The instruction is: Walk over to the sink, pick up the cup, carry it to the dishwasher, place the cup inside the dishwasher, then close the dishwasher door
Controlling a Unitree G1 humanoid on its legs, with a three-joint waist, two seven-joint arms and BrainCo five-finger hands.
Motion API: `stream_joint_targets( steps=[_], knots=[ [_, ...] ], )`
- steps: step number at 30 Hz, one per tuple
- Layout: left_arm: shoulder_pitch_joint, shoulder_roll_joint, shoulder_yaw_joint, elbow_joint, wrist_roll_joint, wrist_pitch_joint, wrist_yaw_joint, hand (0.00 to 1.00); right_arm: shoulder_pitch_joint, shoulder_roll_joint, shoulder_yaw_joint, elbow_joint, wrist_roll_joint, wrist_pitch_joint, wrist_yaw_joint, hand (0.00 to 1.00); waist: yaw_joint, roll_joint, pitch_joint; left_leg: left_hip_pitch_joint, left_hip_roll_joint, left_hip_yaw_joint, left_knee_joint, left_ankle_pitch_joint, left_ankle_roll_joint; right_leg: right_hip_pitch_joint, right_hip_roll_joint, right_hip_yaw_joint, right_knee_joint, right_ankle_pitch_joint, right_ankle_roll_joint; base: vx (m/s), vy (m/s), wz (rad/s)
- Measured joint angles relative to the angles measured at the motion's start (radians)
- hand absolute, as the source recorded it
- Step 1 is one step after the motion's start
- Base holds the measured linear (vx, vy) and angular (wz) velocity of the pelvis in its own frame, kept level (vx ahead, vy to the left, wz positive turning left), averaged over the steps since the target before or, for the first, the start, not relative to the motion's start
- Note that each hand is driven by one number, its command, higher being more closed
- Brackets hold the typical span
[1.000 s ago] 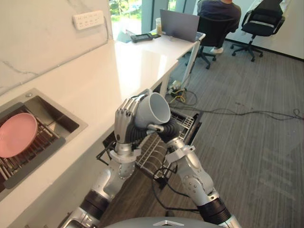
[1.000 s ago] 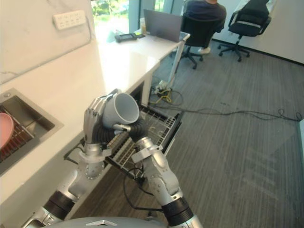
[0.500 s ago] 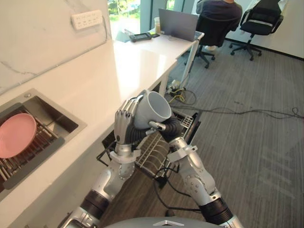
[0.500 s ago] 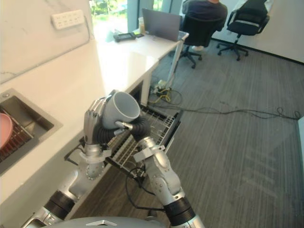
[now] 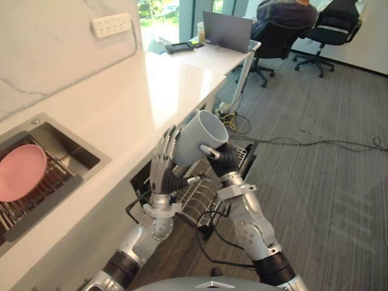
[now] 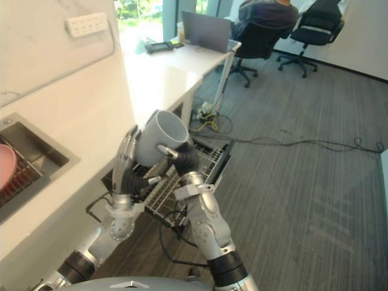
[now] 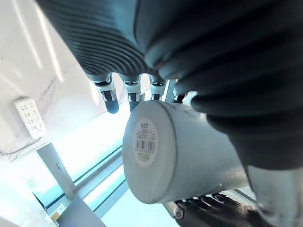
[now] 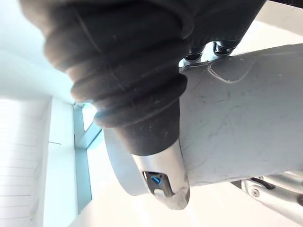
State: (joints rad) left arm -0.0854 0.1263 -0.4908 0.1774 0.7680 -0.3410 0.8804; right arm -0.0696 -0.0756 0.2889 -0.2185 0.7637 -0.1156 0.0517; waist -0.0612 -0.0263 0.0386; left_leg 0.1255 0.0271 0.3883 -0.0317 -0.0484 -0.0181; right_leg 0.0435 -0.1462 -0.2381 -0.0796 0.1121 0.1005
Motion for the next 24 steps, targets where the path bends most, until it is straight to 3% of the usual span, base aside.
stream_joint_targets(
  steps=[6,8,9,14,16,18,24],
  knots=[
    [0.002,-0.001,0.018,-0.009,-0.042,-0.055,-0.035,0.00,0.018,0.027,-0.100,0.000,0.024,-0.018,-0.017,1.00,0.001,0.000,0.000,0.013,-0.002,-0.001,-0.027,0.017,0.000,0.001,0.002,-0.002,0.002,0.002,-0.001,-0.04,-0.021,0.01],
    [0.006,-0.005,0.019,-0.008,-0.154,-0.097,-0.144,0.00,0.034,0.027,-0.139,0.002,0.016,-0.013,-0.027,1.00,0.002,0.000,-0.001,0.020,-0.003,-0.001,-0.033,0.019,0.000,0.007,0.002,-0.002,0.001,0.002,-0.001,-0.04,-0.024,-0.01],
    [0.011,-0.008,0.019,-0.008,-0.182,-0.102,-0.173,0.00,0.035,0.027,-0.149,0.002,0.015,-0.011,-0.034,1.00,0.001,0.000,-0.001,0.021,-0.003,-0.002,-0.037,0.021,0.000,0.007,0.002,-0.002,0.001,0.002,-0.001,-0.05,-0.021,0.01],
    [0.127,-0.013,0.016,0.042,-0.455,-0.128,-0.462,0.00,0.055,0.002,-0.253,0.126,-0.030,0.046,-0.039,1.00,0.000,-0.001,-0.001,0.010,-0.004,-0.023,-0.045,0.029,0.001,0.004,-0.002,-0.023,0.000,0.000,0.001,-0.03,-0.020,0.12],
    [0.181,-0.006,0.015,0.085,-0.551,-0.116,-0.572,0.00,0.055,-0.039,-0.269,0.215,-0.073,0.077,-0.039,1.00,0.008,-0.002,-0.002,-0.004,-0.006,-0.038,-0.045,0.034,0.002,0.000,-0.004,-0.040,-0.001,0.000,0.002,-0.01,-0.021,0.28],
    [0.230,0.023,0.012,0.171,-0.674,-0.062,-0.715,0.00,0.039,-0.069,-0.281,0.347,-0.130,0.099,-0.033,1.00,0.016,-0.002,-0.001,-0.018,-0.007,-0.061,-0.045,0.042,0.001,-0.003,-0.005,-0.062,-0.001,0.000,0.002,-0.02,-0.028,0.25],
    [0.260,0.087,0.047,0.406,-0.827,0.039,-0.889,0.00,-0.152,-0.160,-0.281,0.735,-0.224,0.129,-0.008,1.00,0.039,0.000,0.009,-0.062,-0.018,-0.140,-0.046,0.073,0.009,-0.004,-0.015,-0.140,-0.001,0.001,0.001,-0.06,-0.013,0.41]
  ],
)
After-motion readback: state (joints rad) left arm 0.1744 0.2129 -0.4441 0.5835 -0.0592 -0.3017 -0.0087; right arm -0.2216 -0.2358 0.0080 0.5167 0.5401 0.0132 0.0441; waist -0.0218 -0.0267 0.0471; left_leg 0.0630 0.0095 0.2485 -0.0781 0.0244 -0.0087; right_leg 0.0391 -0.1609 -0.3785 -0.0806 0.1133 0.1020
